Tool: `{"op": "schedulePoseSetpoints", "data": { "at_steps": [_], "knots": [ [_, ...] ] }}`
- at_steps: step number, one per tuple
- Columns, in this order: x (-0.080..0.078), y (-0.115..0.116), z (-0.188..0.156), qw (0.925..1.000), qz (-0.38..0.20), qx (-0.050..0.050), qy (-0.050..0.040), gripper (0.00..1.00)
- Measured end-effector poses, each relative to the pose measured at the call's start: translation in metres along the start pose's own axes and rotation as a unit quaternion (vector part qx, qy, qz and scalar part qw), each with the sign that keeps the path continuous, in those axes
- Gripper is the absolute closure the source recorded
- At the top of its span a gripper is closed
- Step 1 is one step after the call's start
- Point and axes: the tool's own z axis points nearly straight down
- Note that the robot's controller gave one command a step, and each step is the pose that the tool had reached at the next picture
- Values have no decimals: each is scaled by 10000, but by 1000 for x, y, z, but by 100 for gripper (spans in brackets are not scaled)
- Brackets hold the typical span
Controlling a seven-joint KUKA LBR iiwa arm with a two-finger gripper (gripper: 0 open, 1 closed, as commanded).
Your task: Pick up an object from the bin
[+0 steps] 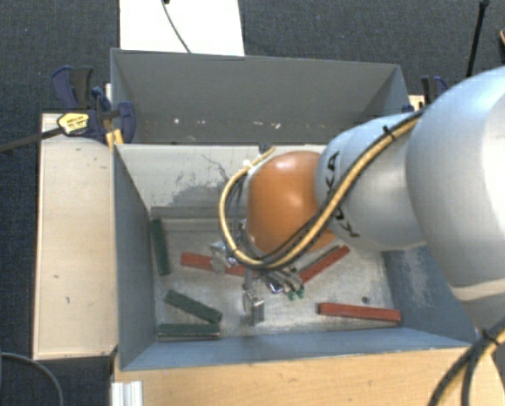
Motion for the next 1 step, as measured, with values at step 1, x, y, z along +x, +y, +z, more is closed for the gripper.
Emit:
{"op": "schedulePoseSetpoints", "data": {
  "at_steps": [1],
  "knots": [
    [18, -86, -50, 9977, 674, 9, -36, 0]
  ]
}}
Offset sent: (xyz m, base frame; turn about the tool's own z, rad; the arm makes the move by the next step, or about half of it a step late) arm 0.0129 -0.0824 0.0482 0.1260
